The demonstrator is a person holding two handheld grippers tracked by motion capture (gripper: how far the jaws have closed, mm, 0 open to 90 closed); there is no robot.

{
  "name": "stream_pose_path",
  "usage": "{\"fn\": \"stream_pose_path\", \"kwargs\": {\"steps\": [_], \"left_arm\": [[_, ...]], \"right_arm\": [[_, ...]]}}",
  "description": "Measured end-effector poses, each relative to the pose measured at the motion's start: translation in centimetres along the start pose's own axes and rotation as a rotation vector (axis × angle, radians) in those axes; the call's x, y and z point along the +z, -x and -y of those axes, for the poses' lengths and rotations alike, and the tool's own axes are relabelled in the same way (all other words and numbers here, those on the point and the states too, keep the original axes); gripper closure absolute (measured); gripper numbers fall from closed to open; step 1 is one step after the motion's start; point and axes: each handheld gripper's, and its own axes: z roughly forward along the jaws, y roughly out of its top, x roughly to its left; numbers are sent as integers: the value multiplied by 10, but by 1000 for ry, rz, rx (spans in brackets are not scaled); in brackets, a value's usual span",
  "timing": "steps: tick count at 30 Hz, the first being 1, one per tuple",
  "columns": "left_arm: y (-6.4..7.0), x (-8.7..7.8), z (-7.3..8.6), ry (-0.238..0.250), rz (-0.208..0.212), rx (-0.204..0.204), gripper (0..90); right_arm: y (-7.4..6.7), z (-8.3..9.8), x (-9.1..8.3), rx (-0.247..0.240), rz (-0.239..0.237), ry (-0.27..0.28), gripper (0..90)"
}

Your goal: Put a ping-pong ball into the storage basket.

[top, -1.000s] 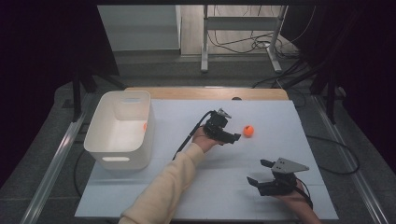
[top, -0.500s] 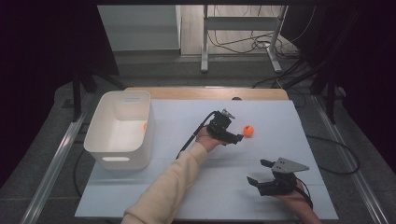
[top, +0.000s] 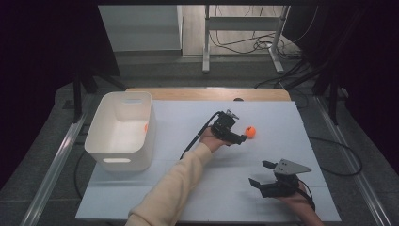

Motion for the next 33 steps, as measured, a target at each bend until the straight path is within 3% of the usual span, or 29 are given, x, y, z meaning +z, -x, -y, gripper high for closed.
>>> {"fn": "stream_pose_path", "kwargs": {"steps": [33], "left_arm": [[1,24,-5,-37,6,1,184]], "right_arm": [[0,0,0,-6,-4,-2,140]]}}
